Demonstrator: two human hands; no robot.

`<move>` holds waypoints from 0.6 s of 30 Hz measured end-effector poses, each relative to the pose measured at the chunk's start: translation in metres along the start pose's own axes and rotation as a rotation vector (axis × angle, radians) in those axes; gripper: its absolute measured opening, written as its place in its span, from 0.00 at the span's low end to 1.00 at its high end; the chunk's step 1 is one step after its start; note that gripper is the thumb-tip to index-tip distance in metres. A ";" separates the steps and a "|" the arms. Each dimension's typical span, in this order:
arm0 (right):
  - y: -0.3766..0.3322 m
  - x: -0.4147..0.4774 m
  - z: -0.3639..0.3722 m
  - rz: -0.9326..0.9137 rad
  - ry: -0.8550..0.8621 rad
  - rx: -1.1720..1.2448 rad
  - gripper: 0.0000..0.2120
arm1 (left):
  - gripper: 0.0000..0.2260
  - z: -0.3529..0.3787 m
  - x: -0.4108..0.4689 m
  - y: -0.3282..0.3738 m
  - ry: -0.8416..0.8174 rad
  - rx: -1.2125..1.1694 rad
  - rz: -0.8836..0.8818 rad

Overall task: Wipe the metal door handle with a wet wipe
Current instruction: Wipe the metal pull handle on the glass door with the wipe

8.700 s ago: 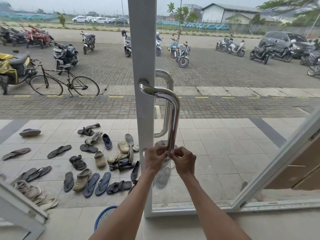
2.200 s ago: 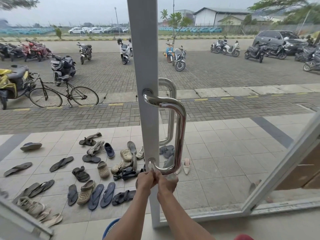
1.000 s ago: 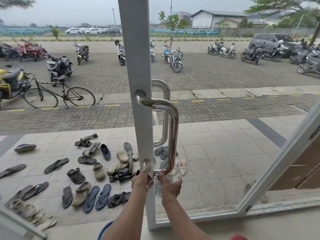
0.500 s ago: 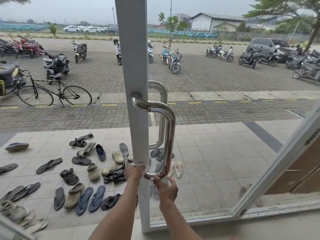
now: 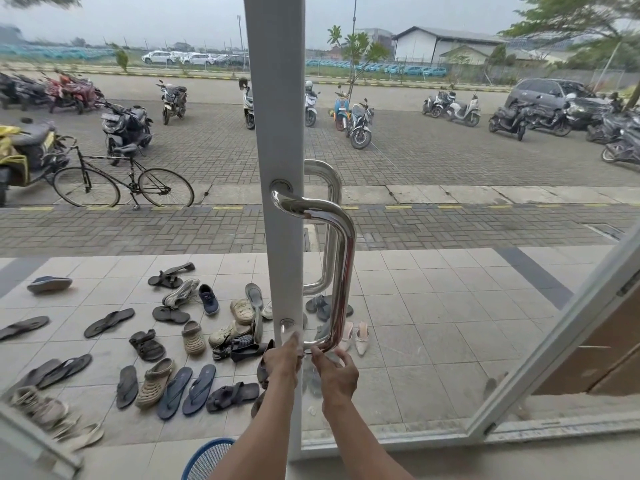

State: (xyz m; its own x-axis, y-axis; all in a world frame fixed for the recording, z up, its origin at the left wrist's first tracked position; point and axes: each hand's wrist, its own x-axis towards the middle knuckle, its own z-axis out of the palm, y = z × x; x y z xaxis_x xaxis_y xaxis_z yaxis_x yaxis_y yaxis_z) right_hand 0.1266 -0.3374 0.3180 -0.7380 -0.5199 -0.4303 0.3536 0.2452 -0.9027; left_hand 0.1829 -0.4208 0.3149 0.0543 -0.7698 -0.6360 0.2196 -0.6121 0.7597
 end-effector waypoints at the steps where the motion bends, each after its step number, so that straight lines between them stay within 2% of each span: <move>1: 0.000 -0.001 0.000 -0.001 0.003 -0.004 0.34 | 0.18 0.001 -0.003 -0.001 0.000 -0.006 -0.005; 7: -0.003 -0.006 -0.007 -0.033 0.002 0.020 0.33 | 0.20 0.008 -0.025 -0.007 -0.040 -0.058 -0.088; 12: -0.016 -0.005 -0.021 -0.057 0.047 0.094 0.36 | 0.12 0.028 -0.034 -0.017 -0.239 -0.142 -0.214; 18: -0.030 -0.007 -0.034 -0.146 0.083 0.083 0.31 | 0.18 0.040 -0.062 -0.004 -0.284 -0.112 -0.299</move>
State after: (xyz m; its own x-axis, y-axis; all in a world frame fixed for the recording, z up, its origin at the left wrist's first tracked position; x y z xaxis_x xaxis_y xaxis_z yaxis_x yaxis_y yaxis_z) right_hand 0.1015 -0.3129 0.3479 -0.8287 -0.4748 -0.2962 0.2826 0.1017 -0.9538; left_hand 0.1400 -0.3784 0.3567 -0.2953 -0.5900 -0.7514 0.2901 -0.8048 0.5179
